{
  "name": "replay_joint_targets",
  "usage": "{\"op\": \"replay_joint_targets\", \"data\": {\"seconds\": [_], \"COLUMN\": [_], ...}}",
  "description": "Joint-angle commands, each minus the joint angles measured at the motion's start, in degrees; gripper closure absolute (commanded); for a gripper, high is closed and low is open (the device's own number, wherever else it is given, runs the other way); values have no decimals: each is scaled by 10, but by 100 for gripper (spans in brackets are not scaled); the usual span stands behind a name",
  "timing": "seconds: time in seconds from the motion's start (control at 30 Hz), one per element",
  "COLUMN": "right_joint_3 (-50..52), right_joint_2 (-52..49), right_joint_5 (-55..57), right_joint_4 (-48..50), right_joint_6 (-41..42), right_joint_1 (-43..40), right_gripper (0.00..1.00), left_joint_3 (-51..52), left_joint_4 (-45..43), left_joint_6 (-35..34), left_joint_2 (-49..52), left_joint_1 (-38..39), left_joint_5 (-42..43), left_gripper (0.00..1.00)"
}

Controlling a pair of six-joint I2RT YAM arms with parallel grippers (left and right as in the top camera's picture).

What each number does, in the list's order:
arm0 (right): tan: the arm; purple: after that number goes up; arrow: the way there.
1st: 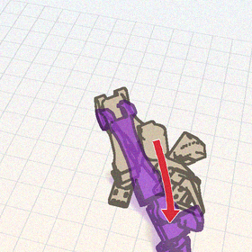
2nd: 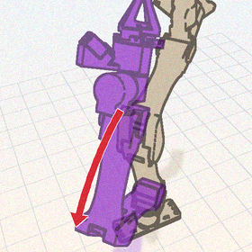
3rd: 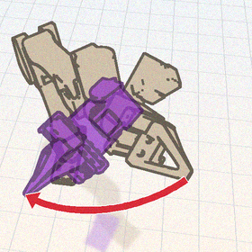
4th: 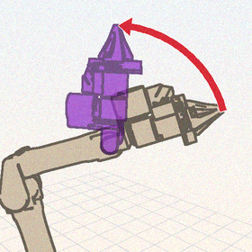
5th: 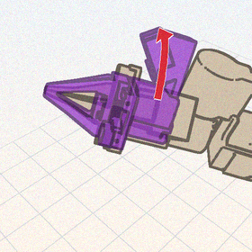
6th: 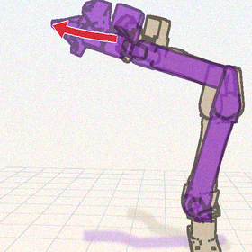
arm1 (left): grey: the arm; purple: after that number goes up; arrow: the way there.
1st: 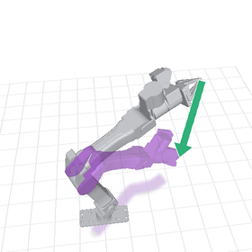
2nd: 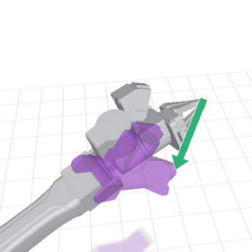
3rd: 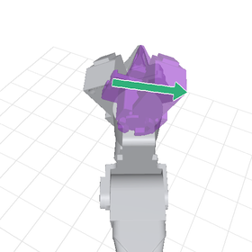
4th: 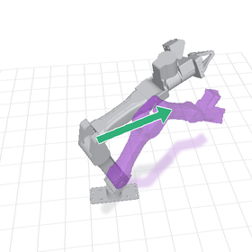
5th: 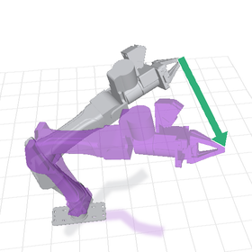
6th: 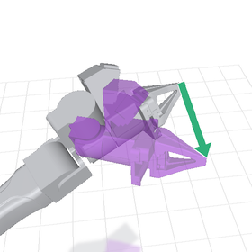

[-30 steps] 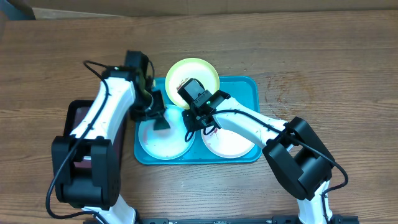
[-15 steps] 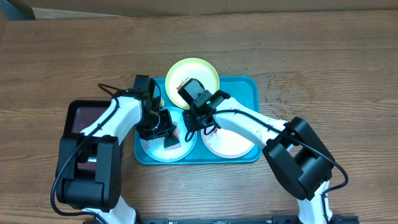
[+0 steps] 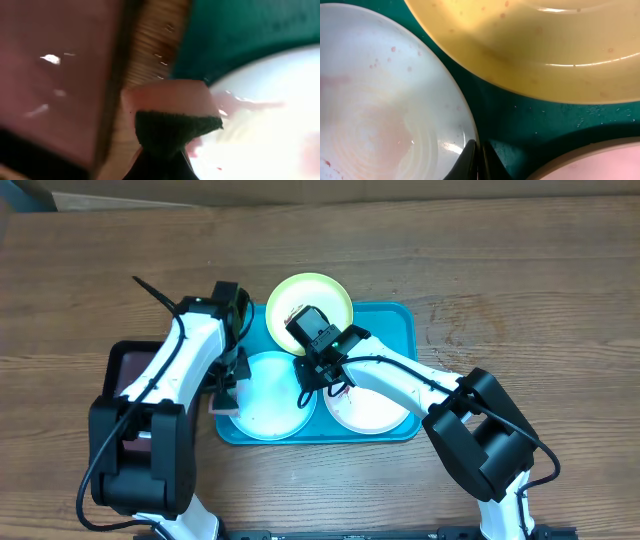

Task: Clean dirty plates on tray and stack at the side

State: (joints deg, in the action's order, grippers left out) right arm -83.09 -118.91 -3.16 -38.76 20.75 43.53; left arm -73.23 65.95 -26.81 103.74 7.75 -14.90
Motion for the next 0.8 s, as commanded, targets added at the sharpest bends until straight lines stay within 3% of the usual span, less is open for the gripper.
{"op": "replay_joint_targets", "data": {"seconds": [0.0,0.2,0.37,0.67,0.77], "right_joint_3": [-6,-28,-38,-82,-103], "right_joint_2": [-4,1,31,104,112], "right_joint_5": [20,10,16,228,282], "right_joint_4": [-1,-28,-33,-44,-52], "right_joint_6": [0,-2,-20,-58,-89], "right_joint_1": [-5,-3,15,92,110], "right_gripper": [96,96,96,96,96], "left_joint_3": [-44,-87,-87,-74,-58], "left_joint_4": [30,80,75,75,67], "left_joint_6": [-61,-112,-109,-32,-31], "left_joint_2": [-2,-76,-167,-184,-175], "left_joint_1": [-4,-47,-140,-325,-354], "left_joint_5": [-54,-42,10,141,183], "left_gripper": [96,96,96,96,96]}}
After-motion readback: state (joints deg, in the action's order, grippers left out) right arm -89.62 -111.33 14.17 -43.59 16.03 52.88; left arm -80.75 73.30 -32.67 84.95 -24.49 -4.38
